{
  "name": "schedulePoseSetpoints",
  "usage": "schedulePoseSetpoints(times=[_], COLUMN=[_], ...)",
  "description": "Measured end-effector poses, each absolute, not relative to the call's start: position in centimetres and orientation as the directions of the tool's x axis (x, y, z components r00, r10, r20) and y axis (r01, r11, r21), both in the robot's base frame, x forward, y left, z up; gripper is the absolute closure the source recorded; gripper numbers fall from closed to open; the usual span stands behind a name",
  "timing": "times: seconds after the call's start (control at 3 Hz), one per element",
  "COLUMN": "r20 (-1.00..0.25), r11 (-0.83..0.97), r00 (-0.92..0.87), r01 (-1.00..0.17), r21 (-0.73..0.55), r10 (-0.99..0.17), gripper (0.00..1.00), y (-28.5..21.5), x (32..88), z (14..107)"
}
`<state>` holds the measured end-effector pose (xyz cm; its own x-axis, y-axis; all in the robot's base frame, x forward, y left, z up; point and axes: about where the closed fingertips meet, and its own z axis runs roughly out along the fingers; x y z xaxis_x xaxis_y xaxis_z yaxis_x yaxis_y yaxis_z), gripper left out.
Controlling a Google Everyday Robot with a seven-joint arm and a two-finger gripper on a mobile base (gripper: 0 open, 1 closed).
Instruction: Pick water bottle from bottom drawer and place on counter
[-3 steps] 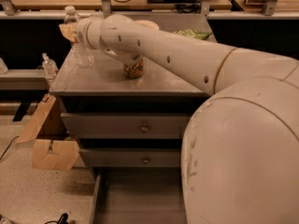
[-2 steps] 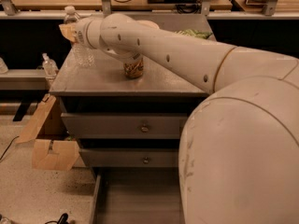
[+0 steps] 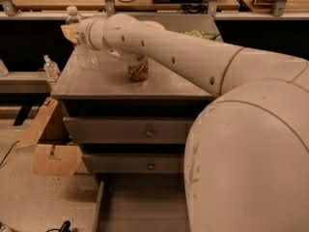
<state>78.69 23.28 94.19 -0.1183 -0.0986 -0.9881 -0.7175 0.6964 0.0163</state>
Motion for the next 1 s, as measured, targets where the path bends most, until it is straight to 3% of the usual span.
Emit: schedulePoseSetpoints(times=[0.67,1.0], r20=[-0.988,-0.988], r11=[0.696,0.695], r00=[-0.118,-0.118], r01=[-0.718,-0.718], r21=[0.016,0.016], r10=[-0.099,-0.099], gripper=[0.05,0.0], y=[23.29,23.39], x=[78.69,78.65], z=[94.23,94.24])
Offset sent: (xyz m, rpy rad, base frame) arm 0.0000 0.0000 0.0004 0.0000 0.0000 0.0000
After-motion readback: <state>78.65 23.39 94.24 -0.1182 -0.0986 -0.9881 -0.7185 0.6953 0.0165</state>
